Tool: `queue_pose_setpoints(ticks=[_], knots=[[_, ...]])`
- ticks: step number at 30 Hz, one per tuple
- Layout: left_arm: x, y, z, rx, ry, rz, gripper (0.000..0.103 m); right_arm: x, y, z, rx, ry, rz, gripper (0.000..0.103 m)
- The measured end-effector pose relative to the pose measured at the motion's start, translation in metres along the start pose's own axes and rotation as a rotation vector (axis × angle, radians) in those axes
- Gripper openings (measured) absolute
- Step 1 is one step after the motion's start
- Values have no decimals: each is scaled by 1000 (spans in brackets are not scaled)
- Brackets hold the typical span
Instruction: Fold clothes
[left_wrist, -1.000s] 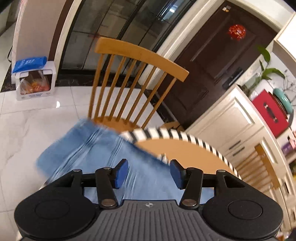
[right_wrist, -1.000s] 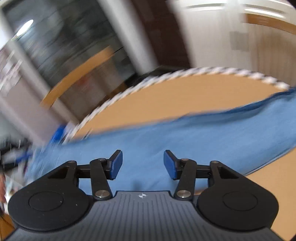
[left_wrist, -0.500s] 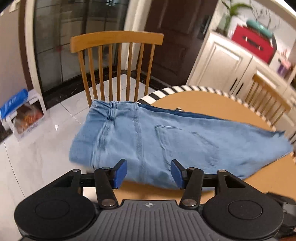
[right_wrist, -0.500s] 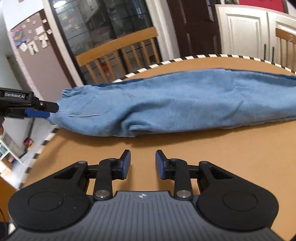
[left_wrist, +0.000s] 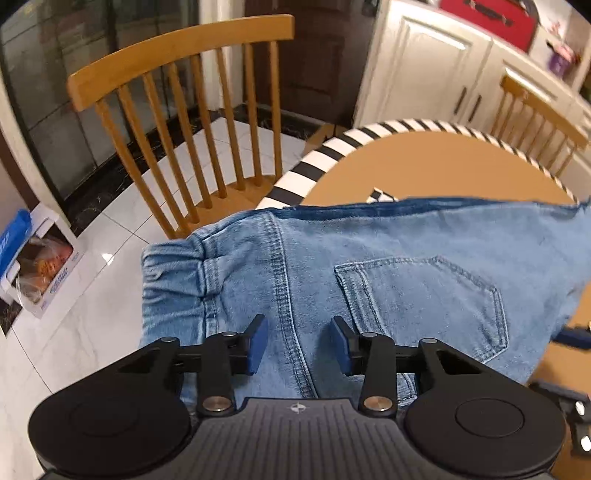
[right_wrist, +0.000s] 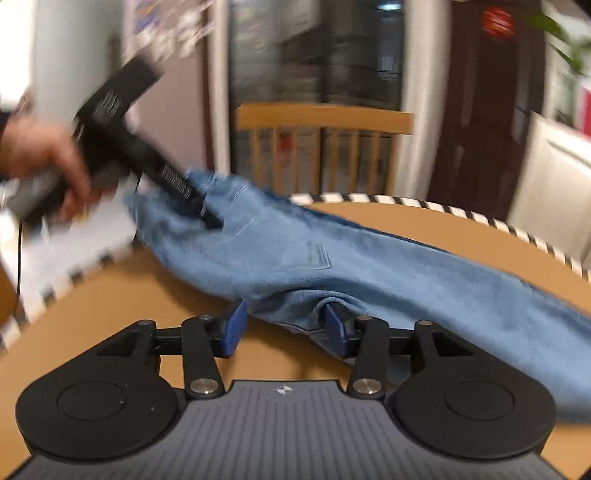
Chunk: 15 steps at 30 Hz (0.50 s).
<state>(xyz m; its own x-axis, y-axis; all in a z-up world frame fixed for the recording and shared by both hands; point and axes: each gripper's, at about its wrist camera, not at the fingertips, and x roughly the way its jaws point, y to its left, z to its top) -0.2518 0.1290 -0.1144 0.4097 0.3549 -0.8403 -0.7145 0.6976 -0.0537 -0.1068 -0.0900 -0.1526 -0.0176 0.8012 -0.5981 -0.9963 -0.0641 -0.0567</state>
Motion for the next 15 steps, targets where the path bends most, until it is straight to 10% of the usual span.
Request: queue_pose_setpoints(ticks=[15], knots=[[8, 11, 7, -37, 36, -46, 42, 24, -47, 17, -10, 245, 253, 21]])
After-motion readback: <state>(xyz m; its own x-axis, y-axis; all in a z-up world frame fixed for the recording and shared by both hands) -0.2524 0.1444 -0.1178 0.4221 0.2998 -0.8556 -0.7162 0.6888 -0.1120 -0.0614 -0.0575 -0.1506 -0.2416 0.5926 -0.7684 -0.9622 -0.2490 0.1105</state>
